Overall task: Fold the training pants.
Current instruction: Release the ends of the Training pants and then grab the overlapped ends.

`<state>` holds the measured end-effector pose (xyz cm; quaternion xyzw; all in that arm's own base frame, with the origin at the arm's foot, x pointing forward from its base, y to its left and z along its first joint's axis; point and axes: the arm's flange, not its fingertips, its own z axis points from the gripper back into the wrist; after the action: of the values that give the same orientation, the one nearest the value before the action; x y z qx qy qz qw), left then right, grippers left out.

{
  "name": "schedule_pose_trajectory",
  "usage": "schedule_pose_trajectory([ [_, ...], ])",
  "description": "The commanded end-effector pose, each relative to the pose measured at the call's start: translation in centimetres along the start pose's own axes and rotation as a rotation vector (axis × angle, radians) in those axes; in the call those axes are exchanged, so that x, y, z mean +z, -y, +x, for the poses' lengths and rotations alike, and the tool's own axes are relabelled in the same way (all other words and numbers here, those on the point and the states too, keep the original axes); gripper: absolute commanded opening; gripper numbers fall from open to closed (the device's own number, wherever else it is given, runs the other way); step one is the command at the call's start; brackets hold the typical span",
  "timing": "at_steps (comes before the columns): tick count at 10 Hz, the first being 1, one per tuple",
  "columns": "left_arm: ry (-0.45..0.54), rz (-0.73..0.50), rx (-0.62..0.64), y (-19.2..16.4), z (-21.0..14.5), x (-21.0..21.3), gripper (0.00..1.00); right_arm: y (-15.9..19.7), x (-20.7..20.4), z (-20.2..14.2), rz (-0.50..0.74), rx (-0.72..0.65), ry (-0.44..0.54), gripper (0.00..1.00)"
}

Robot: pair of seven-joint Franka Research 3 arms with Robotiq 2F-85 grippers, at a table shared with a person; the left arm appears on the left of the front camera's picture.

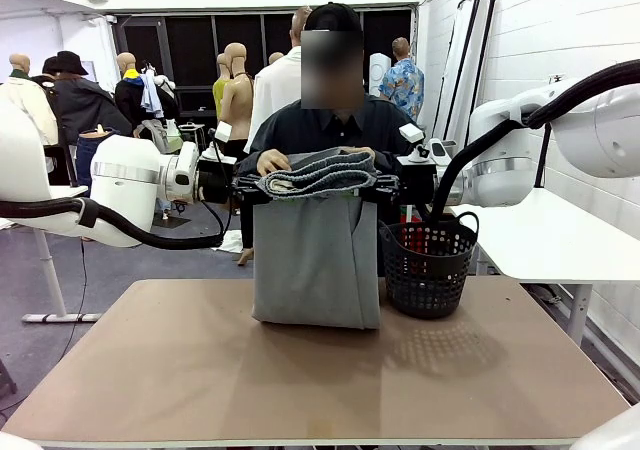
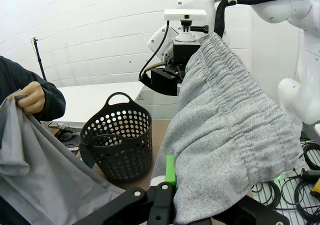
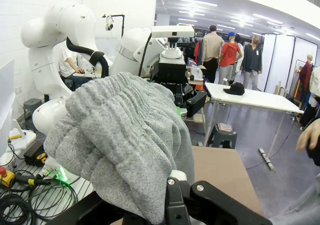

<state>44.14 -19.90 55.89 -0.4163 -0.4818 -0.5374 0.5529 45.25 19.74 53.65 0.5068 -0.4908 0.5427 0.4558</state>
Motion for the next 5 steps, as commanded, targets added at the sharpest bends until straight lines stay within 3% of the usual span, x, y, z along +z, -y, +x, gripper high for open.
schedule_pose_trajectory([
  [1, 0.022, 0.012, 0.001, 0.31, 0.17, 0.22, 0.0, -0.16, -0.07, 0.22, 0.006, 0.01, 0.006, 0.0],
  [5, 0.022, 0.012, 0.001, 0.31, 0.17, 0.22, 0.0, -0.16, -0.07, 0.22, 0.006, 0.01, 0.006, 0.0],
])
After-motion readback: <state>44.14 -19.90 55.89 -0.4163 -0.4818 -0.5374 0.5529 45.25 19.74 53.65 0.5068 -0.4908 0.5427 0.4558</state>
